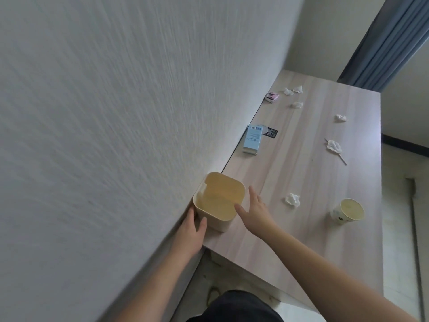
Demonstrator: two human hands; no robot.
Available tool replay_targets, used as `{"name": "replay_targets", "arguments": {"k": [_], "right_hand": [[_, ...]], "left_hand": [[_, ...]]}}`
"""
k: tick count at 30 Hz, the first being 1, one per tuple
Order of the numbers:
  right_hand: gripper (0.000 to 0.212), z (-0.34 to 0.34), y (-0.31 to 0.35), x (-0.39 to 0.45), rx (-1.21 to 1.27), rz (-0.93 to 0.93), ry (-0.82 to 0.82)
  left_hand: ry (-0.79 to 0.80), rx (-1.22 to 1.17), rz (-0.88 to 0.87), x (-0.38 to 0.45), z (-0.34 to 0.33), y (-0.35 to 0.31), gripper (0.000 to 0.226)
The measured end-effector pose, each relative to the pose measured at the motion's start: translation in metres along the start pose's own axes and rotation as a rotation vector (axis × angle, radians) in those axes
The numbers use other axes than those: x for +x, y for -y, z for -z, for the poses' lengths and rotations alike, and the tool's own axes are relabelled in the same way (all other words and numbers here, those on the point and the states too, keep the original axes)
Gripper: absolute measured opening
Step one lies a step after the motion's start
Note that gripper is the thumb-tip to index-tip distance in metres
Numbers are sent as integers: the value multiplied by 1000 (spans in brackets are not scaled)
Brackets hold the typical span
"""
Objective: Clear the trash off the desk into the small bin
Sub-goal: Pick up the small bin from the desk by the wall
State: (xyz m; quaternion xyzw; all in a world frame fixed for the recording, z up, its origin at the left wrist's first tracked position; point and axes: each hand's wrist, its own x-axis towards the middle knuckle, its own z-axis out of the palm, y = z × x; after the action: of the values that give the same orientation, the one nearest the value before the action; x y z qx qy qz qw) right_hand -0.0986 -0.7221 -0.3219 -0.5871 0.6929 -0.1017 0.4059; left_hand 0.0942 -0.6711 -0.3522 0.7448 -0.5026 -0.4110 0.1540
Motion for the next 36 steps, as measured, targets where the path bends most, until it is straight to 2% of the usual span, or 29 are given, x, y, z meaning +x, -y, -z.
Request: {"name": "replay_targets", "arguments": {"k": [6,13,21,26,31,33,36], "right_hand": [[78,1,0,7,49,14,84],[80,20,-26,0,96,-21,84],[81,41,-55,-10,153,-107,30],[79,55,-78,-20,110,-98,29],[75,58,-91,-26,138,-55,-3],[70,54,-94,-28,239,-77,-50],[54,48,-96,-29,530,-206,-58]], "left_hand": [[-41,-138,6,-2,-4,-8,64],[-45,-205,-81,-9,-16,-15,50],[94,-143,-123,0,-32,-31,48],[197,-145,-64,16,-30,-49,47],[281,-303,58,25,-36,-73,45],[333,-357,128,27,-37,-76,48],[417,-429,217,29,-34,-77,57]]}}
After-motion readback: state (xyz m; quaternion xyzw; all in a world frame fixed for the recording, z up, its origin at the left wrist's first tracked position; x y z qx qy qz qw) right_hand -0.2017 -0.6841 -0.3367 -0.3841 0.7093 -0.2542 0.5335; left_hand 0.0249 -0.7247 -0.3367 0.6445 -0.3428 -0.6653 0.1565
